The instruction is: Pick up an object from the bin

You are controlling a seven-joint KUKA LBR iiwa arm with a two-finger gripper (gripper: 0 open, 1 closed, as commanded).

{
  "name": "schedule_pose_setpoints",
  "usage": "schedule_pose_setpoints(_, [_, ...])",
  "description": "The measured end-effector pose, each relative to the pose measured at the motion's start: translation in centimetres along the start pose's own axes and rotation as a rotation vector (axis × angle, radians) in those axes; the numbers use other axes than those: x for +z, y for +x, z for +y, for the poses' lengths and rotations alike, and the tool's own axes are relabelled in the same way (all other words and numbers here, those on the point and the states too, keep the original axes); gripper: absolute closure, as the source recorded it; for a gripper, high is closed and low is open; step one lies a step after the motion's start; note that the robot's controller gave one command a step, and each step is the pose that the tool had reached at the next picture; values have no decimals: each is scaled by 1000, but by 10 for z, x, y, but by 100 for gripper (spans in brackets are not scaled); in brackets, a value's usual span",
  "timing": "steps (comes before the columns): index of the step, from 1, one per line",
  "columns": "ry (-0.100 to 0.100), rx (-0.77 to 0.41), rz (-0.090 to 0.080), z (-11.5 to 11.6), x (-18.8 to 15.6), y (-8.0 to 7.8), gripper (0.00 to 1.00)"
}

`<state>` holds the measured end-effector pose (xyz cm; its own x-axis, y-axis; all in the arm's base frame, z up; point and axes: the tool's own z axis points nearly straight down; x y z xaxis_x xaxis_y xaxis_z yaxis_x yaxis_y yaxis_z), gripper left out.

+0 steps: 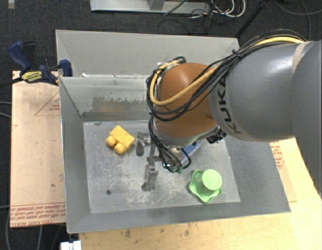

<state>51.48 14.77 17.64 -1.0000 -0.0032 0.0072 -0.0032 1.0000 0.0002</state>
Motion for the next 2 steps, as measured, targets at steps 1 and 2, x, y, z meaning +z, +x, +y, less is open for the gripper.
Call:
schedule_pose_setpoints(1, [-2,28,-18,-7,-22,-91,0])
schedule_pose_setpoints(2, [-4,52,-12,33,105,-96,0])
